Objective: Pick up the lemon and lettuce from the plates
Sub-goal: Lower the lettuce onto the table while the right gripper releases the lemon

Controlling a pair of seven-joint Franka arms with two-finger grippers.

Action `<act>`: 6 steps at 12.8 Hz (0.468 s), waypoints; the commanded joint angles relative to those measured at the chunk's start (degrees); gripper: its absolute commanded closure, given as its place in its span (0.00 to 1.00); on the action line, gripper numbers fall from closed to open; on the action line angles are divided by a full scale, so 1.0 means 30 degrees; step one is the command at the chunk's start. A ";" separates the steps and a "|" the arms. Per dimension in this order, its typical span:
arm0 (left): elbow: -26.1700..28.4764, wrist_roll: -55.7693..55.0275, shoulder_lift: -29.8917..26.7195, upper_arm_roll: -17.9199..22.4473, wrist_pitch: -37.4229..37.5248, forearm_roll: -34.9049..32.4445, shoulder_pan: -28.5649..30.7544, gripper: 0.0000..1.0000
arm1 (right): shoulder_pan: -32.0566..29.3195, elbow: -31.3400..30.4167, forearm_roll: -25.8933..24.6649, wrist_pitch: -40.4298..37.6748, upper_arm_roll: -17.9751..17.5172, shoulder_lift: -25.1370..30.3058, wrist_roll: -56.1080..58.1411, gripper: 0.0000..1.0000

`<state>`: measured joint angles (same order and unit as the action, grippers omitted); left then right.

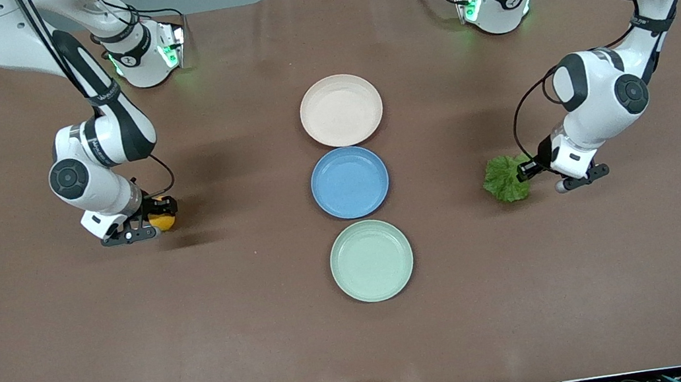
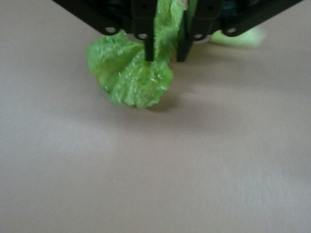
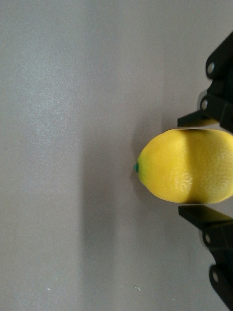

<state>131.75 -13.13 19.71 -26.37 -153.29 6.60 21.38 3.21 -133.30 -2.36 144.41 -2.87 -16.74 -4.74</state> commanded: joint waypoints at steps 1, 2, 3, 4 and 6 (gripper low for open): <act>-0.1021 0.0275 -0.1148 -0.0204 0.1544 -0.0033 0.0109 0.00 | -0.0308 0.0105 0.0378 -0.0058 -0.0273 0.0336 0.0495 0.00; -0.1753 0.0362 -0.1383 -0.0175 0.2890 -0.0033 0.0109 0.00 | -0.0337 0.0630 0.0378 -0.0436 -0.0244 0.0394 0.0524 0.00; -0.2543 0.0827 -0.1791 -0.0175 0.4759 -0.0236 0.0167 0.00 | -0.0366 0.1650 0.0349 -0.1716 -0.0215 0.0424 0.0524 0.00; -0.3305 0.1035 -0.2085 -0.0175 0.6286 -0.0644 0.0284 0.00 | -0.0482 0.2850 0.0349 -0.3498 -0.0214 0.0511 0.0554 0.00; -0.4654 0.1124 -0.2904 -0.0204 0.9218 -0.1523 0.0606 0.00 | -0.0658 0.6039 0.0261 -0.8153 -0.0185 0.0658 0.1106 0.00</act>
<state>120.83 -11.07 13.77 -26.52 -132.70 4.26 21.88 2.83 -122.68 -2.37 130.23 -2.85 -16.06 -4.05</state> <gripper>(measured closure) 0.026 0.000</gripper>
